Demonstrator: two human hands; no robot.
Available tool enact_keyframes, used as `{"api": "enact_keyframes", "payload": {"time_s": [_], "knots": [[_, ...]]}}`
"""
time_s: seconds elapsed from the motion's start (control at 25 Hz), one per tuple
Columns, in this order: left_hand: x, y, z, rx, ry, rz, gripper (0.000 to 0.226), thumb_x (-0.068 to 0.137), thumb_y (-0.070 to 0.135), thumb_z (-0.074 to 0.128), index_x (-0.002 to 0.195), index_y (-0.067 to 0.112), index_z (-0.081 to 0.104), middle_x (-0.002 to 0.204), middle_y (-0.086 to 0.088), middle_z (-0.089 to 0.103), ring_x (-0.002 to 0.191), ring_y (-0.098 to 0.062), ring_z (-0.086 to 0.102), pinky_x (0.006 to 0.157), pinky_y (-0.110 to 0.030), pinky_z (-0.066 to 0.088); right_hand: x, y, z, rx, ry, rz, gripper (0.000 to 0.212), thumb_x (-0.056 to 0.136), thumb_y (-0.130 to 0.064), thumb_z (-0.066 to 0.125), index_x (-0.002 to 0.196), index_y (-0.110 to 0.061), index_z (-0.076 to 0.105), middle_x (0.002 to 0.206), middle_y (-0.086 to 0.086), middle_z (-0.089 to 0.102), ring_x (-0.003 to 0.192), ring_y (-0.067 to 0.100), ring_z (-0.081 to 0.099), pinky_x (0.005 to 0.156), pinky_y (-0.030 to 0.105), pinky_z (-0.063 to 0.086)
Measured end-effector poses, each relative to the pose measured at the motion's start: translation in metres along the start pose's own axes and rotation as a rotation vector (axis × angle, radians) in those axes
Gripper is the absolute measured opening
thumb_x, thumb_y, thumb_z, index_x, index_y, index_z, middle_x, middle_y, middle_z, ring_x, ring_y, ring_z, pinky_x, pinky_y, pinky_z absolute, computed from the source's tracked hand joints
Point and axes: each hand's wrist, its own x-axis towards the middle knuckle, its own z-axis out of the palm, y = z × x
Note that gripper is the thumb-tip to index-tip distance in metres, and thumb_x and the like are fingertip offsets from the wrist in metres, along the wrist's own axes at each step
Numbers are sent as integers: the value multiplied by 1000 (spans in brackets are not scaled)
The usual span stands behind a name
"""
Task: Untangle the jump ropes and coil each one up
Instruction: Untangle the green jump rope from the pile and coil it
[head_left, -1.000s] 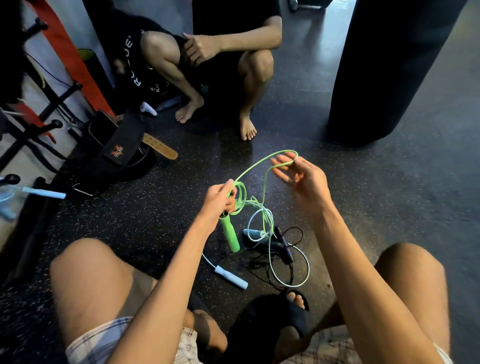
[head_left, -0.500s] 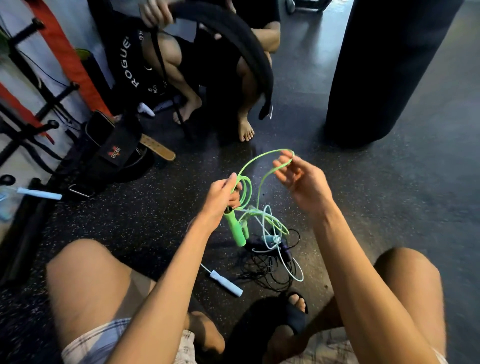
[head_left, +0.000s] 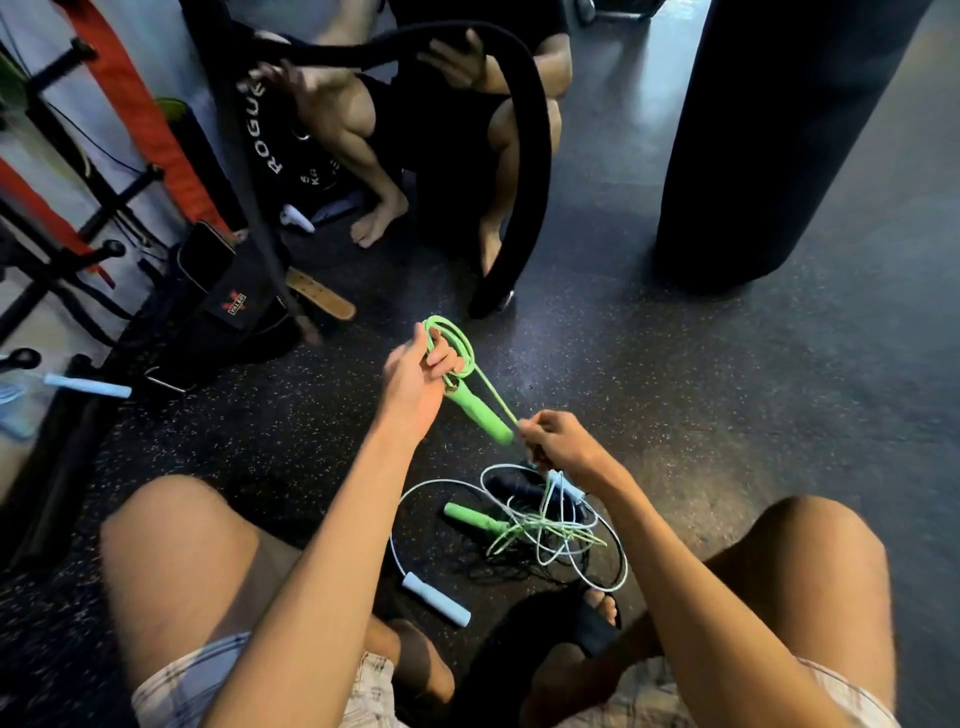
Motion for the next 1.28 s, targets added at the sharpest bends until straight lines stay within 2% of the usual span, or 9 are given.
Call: {"api": "enact_keyframes", "payload": {"time_s": [0.2, 0.36, 0.52, 0.64, 0.76, 0.84, 1.0, 1.12, 1.28], "knots": [[0, -9, 11, 231, 157, 137, 28, 105, 17, 39, 80, 10, 48, 54, 3, 45, 45, -9, 40, 51, -23, 34, -13, 18, 13, -126, -157, 3, 16, 95, -12, 64, 86, -11, 50, 73, 10, 71, 66, 20, 68, 59, 24, 52], [5, -22, 1, 640, 195, 270, 26, 105, 17, 40, 82, 10, 51, 56, 0, 57, 46, -13, 55, 50, -26, 45, -18, 14, 11, -122, -205, -54, 16, 96, -1, 58, 83, -6, 50, 67, 10, 70, 51, 13, 66, 48, 24, 52], [5, -31, -7, 1053, 102, 315, 23, 103, 18, 42, 88, 5, 53, 63, -8, 69, 57, -21, 69, 64, -29, 55, -15, -18, 3, -250, -195, -215, 16, 96, -6, 60, 81, -10, 62, 69, 5, 64, 56, 10, 58, 56, 25, 49], [3, -30, -3, 1270, -1, 292, 22, 101, 17, 47, 85, 6, 56, 64, -4, 70, 59, -11, 66, 65, -19, 48, -21, -49, -4, -302, -183, -305, 18, 98, -10, 56, 86, -3, 69, 64, 4, 57, 55, 12, 50, 53, 19, 41], [1, -25, 1, 1417, -106, 186, 22, 99, 18, 51, 79, 14, 59, 67, -1, 68, 59, -6, 61, 62, -24, 45, -23, -76, -12, -324, -146, -379, 22, 100, -10, 54, 88, 3, 68, 60, -1, 51, 47, 0, 44, 48, 13, 36], [-3, -21, 4, 1394, -203, 52, 27, 102, 19, 46, 79, 14, 59, 57, 2, 61, 47, -4, 53, 51, -25, 39, -20, -90, -17, -297, -112, -396, 24, 100, -10, 53, 82, 0, 65, 58, -2, 51, 43, -1, 43, 47, 17, 37], [-14, -9, 14, 972, -320, -270, 42, 106, 28, 34, 76, 9, 55, 48, 5, 37, 36, -2, 27, 38, -17, 19, -16, -105, -20, -253, 2, -442, 28, 99, -9, 54, 73, -15, 60, 56, -4, 53, 46, 8, 44, 47, 22, 37], [-19, 2, 22, 985, -394, -318, 47, 104, 41, 37, 68, 11, 48, 49, 7, 31, 42, -6, 22, 42, -20, 16, -12, -97, -18, -189, 93, -452, 17, 99, -14, 57, 83, -11, 59, 60, -1, 56, 47, 8, 48, 48, 22, 40], [-19, -3, 21, 990, -409, -318, 41, 103, 33, 45, 65, 17, 39, 51, 2, 22, 42, -10, 18, 45, -23, 18, -5, -69, -14, -74, 172, -339, 14, 96, -2, 48, 87, -12, 52, 63, 3, 57, 47, 10, 55, 51, 27, 46]]}}
